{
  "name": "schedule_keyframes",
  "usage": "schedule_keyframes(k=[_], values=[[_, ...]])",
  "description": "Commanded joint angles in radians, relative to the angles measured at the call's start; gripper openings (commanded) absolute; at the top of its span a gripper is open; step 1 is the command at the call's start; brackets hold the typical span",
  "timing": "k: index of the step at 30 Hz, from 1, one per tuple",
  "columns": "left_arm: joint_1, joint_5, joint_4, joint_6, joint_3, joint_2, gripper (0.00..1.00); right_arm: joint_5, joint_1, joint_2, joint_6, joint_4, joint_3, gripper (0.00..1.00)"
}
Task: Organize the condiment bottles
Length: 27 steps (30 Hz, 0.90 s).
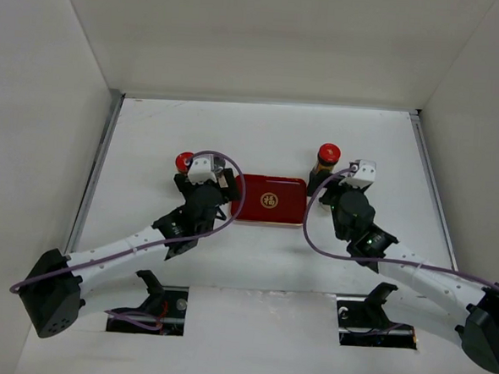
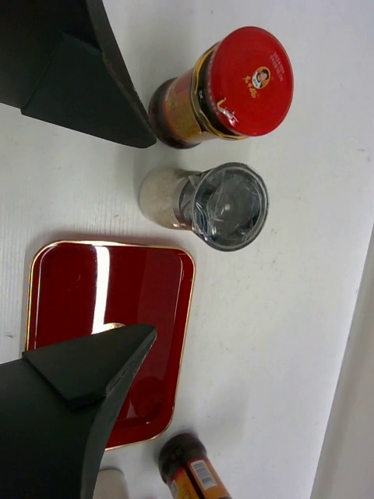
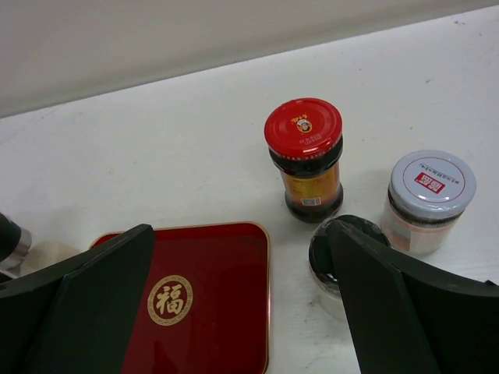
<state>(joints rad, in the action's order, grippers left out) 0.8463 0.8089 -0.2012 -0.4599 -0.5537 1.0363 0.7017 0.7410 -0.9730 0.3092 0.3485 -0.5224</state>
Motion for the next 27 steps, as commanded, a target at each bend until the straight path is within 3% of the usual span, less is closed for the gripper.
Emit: schedule_keyframes(k=[1, 10, 14, 15, 16, 17, 19, 23, 27], values=[[-0.019, 0.013, 0.055, 0.004, -0.052, -0.013, 1.00, 0.025, 0.008, -0.027, -0.018, 0.072, -0.022, 1.00], [-0.065, -0.017, 0.037, 0.101, -0.069, -0.010, 1.00, -0.011, 0.002, -0.033, 0.001, 0.081, -0.011, 1.00], [-0.100, -0.060, -0.012, 0.129, -0.078, 0.022, 1.00, -0.024, 0.005, -0.036, 0.001, 0.081, -0.011, 0.36], [-0.100, -0.071, -0.017, 0.129, -0.080, 0.027, 1.00, -0.028, 0.002, -0.039, 0.004, 0.072, -0.016, 0.30], [-0.103, -0.088, -0.023, 0.130, -0.083, 0.033, 0.94, -0.028, 0.004, -0.039, 0.005, 0.069, -0.019, 0.28], [-0.109, -0.103, -0.033, 0.133, -0.086, 0.045, 0.81, -0.030, 0.007, -0.039, 0.004, 0.061, -0.024, 0.30], [-0.129, -0.114, -0.038, 0.133, -0.098, 0.076, 0.74, -0.030, 0.007, -0.043, -0.001, 0.072, -0.022, 0.44], [-0.143, -0.110, -0.033, 0.132, -0.135, 0.151, 0.84, -0.041, 0.007, -0.067, -0.005, 0.084, -0.024, 0.77], [-0.161, -0.100, -0.027, 0.133, -0.164, 0.214, 0.86, -0.061, 0.007, -0.090, -0.010, 0.093, -0.030, 0.84]])
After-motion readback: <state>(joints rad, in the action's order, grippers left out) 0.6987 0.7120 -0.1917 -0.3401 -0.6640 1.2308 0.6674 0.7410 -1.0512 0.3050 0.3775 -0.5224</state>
